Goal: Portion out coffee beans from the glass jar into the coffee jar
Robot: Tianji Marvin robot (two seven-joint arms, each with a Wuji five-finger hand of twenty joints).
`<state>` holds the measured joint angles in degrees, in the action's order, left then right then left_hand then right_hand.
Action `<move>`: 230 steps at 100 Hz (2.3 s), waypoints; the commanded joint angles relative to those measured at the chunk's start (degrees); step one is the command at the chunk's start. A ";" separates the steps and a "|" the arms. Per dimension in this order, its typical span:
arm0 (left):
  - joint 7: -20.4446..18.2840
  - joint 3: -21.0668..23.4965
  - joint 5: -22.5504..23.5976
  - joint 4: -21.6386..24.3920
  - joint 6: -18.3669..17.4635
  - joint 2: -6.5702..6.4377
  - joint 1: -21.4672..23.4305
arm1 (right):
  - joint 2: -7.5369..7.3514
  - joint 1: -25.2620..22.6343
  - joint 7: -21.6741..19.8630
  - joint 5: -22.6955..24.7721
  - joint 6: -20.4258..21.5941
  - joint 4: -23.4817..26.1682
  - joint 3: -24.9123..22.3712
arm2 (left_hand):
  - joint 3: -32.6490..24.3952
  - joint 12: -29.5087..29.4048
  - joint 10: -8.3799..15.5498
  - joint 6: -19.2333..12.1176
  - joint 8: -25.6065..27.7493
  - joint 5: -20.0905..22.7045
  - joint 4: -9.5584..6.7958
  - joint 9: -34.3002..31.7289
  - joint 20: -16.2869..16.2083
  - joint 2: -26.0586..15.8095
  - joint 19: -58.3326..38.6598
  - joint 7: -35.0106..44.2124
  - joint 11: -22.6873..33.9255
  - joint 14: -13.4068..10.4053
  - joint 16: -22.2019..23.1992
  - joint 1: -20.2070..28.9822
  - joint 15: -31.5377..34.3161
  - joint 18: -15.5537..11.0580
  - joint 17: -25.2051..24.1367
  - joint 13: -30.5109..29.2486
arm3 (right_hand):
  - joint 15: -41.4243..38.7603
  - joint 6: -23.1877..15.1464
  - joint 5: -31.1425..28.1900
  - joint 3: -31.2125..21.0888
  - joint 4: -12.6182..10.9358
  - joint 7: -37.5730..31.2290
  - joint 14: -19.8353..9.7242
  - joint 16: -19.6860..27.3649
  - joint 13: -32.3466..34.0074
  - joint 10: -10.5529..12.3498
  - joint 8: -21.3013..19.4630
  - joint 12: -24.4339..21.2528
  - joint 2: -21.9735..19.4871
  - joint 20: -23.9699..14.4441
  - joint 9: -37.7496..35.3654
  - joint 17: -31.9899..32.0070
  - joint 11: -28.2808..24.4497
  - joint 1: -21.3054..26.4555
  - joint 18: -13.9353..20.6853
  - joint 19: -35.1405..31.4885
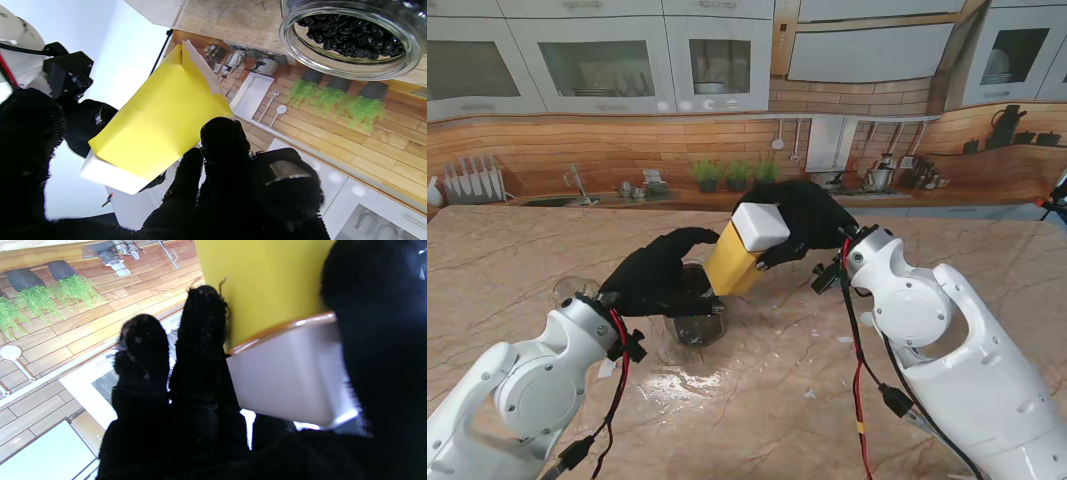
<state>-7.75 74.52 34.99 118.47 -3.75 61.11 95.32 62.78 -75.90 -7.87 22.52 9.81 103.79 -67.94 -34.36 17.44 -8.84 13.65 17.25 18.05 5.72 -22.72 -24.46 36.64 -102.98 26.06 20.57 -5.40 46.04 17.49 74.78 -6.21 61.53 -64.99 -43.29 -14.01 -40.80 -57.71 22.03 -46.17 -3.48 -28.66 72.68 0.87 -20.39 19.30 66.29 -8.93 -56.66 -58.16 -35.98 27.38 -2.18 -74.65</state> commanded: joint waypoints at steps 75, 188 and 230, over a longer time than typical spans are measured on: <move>10.15 -10.52 9.70 -2.18 14.27 2.72 -3.78 | 0.76 0.79 -0.03 -1.40 -1.00 1.14 2.79 | -6.92 2.38 -1.11 1.95 2.73 -2.79 -2.17 0.65 -1.93 2.21 -7.27 6.25 5.57 -3.01 -2.48 8.65 -0.05 -11.02 1.03 -3.98 | -1.08 -11.59 -11.19 -10.62 -4.62 -16.57 2.10 0.47 2.16 5.61 -6.49 3.57 -10.72 0.79 -11.06 -1.32 -8.10 13.50 0.02 -1.72; 11.12 -12.69 -1.75 -6.45 10.42 3.54 -2.05 | -2.72 0.54 -11.15 5.22 6.57 1.82 -2.19 | -32.72 26.39 6.64 -19.08 7.76 24.15 -14.47 -47.01 -13.04 11.81 -11.60 48.56 11.14 -6.28 -6.15 23.69 8.79 -11.32 1.91 -8.15 | 3.67 3.91 18.39 -6.96 -9.52 13.18 5.47 -12.79 -10.77 3.29 -5.98 4.42 -13.83 -13.04 21.75 15.94 -1.82 -24.83 -4.86 2.61; 11.41 -12.66 -3.59 -7.15 8.12 3.55 -0.08 | -3.83 1.45 -15.06 11.24 7.11 2.74 -3.42 | -33.64 28.85 7.78 -20.08 9.43 21.88 -17.13 -45.22 -12.15 11.68 -8.16 50.66 13.13 -6.06 -5.51 23.64 3.69 -12.25 1.55 -8.03 | -14.76 10.40 13.39 -6.72 -8.26 16.42 1.91 -24.66 -7.77 6.38 -6.63 33.55 -20.87 -23.01 19.24 13.27 -22.86 -38.83 -6.12 -7.32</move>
<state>3.29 62.37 31.94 111.43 4.09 64.24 94.51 59.10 -74.93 -22.64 33.40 16.62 106.19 -71.58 -43.62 40.90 -9.77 12.35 20.56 38.62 -1.84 -60.45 -36.19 52.49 -104.28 53.76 24.16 -11.54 40.36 30.17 79.87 -10.37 63.54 -72.77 -55.12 -4.69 -26.16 -64.58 12.99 -30.38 0.64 -51.91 62.29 5.43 -26.03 49.92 47.26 -30.53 -35.45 -43.24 -55.65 -8.37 -8.43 -79.17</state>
